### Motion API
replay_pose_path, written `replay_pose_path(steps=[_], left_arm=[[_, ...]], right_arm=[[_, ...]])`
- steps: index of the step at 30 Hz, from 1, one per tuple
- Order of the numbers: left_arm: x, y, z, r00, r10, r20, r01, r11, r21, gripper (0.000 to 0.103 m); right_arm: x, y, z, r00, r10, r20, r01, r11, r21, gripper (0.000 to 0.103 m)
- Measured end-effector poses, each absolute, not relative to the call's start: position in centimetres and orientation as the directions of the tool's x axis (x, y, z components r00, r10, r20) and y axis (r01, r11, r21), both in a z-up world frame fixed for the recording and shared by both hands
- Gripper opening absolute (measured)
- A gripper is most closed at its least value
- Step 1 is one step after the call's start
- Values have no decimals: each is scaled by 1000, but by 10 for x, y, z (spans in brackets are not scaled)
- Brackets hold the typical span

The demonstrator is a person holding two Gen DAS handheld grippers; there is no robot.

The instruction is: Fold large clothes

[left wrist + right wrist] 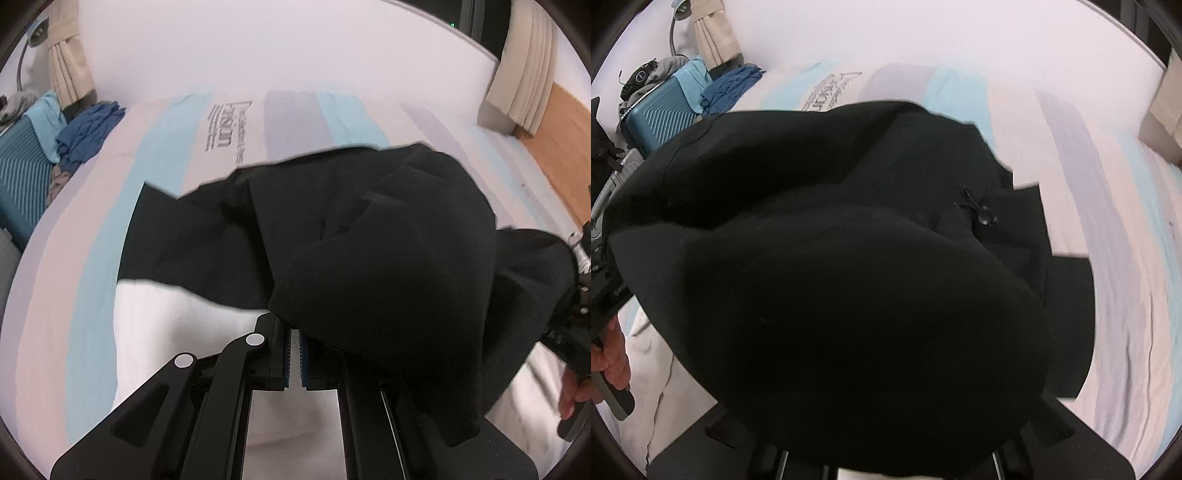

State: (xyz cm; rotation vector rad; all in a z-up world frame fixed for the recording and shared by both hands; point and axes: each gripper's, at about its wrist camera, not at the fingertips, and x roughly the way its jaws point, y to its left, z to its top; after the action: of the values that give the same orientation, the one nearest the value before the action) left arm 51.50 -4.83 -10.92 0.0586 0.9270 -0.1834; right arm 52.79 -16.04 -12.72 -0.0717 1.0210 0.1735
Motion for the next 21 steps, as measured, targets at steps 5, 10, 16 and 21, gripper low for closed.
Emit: replay_pose_path(steps=[5, 10, 16, 21], left_arm=[[501, -48, -134, 563, -105, -820, 167, 986, -12, 2], [492, -42, -160, 520, -96, -849, 140, 990, -26, 2], [489, -44, -171, 502, -106, -858, 171, 985, -21, 5], [485, -45, -172, 495, -114, -861, 180, 983, -26, 16]], right_arm=[[521, -151, -138, 496, 99, -862, -152, 988, 26, 2], [517, -142, -153, 478, 131, -868, -122, 989, 82, 5], [514, -135, -164, 484, 115, -867, -91, 993, 80, 10], [507, -134, -164, 488, 116, -865, -63, 993, 97, 42]])
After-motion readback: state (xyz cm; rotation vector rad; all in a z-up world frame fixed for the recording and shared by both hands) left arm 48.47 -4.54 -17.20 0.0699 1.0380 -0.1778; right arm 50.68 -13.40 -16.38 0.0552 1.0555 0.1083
